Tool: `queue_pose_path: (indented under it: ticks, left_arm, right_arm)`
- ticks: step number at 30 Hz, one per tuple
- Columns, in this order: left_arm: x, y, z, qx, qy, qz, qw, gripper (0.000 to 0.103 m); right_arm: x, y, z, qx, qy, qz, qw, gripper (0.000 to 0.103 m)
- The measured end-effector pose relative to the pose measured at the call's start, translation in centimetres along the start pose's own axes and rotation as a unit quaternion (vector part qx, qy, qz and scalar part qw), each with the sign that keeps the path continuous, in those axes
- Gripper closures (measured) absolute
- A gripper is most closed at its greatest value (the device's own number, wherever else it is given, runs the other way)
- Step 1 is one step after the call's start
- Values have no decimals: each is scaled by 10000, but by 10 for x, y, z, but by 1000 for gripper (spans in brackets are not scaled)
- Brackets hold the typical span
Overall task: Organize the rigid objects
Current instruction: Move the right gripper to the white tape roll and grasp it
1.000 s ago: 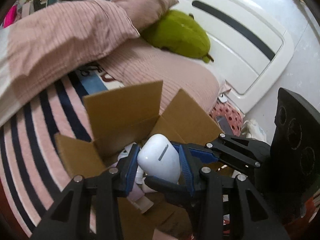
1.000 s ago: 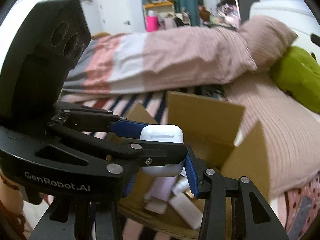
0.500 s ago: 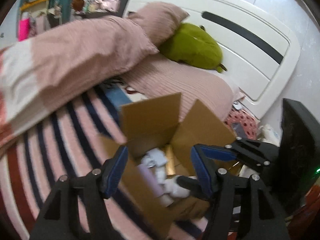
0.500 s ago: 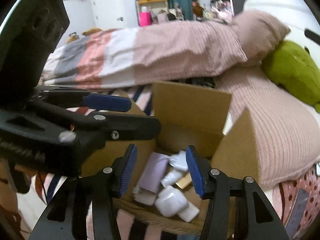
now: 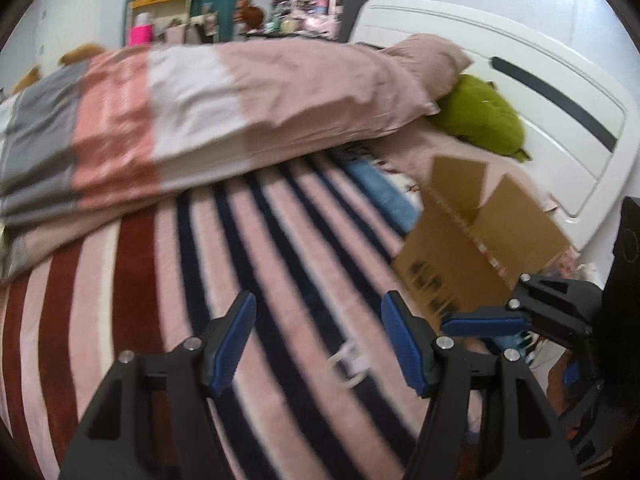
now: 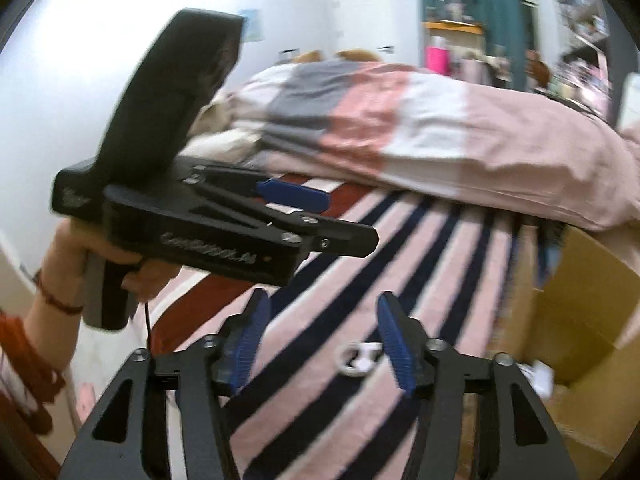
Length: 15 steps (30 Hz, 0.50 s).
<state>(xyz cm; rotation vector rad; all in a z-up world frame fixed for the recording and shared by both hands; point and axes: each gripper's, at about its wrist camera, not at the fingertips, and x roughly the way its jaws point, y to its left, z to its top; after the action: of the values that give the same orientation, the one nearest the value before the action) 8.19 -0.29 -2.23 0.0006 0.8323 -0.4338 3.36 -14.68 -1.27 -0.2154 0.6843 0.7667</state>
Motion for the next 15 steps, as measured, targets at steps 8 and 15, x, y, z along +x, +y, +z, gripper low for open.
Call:
queue_pose_path:
  ticks: [8, 15]
  left_arm:
    - [19, 48, -54, -485, 339, 91, 9982, 41]
    - [34, 57, -80, -624, 560, 65, 9965, 41]
  right_arm:
    - [78, 24, -40, -316, 886, -122, 9955, 41]
    - [128, -17, -69, 63, 1573, -1429, 9771, 41]
